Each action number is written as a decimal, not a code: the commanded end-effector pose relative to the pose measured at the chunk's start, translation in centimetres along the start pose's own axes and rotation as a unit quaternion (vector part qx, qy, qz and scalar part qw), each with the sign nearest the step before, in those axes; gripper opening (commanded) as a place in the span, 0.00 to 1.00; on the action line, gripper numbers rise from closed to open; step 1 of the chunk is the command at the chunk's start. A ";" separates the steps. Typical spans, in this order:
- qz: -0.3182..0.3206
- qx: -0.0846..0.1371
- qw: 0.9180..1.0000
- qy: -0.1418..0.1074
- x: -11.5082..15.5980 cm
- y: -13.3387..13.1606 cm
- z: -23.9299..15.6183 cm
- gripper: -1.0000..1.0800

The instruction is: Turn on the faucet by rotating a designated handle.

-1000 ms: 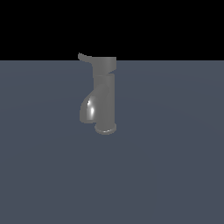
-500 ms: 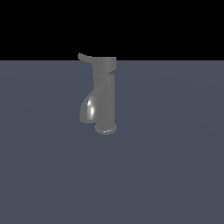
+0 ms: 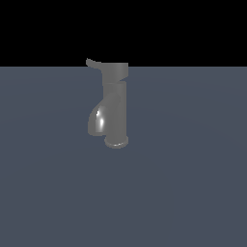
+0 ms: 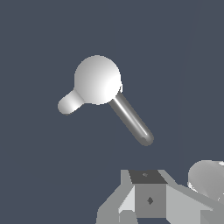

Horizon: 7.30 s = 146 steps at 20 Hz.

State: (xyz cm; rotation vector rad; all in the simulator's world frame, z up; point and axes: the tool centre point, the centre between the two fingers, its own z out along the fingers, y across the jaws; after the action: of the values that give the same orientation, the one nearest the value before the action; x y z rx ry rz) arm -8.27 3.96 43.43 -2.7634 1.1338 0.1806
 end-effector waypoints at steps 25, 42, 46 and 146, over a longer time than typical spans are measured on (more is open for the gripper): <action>0.354 -0.013 0.934 0.052 8.3 -10.3 10.3 0.00; 0.446 -0.004 0.890 0.096 10.1 -13.3 13.4 0.00; 0.446 -0.004 0.890 0.096 10.1 -13.3 13.4 0.00; 0.416 -0.008 0.905 0.091 7.7 0.7 12.5 0.00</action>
State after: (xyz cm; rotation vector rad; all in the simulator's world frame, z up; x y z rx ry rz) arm -4.87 1.34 29.81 -2.1628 2.2880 0.0290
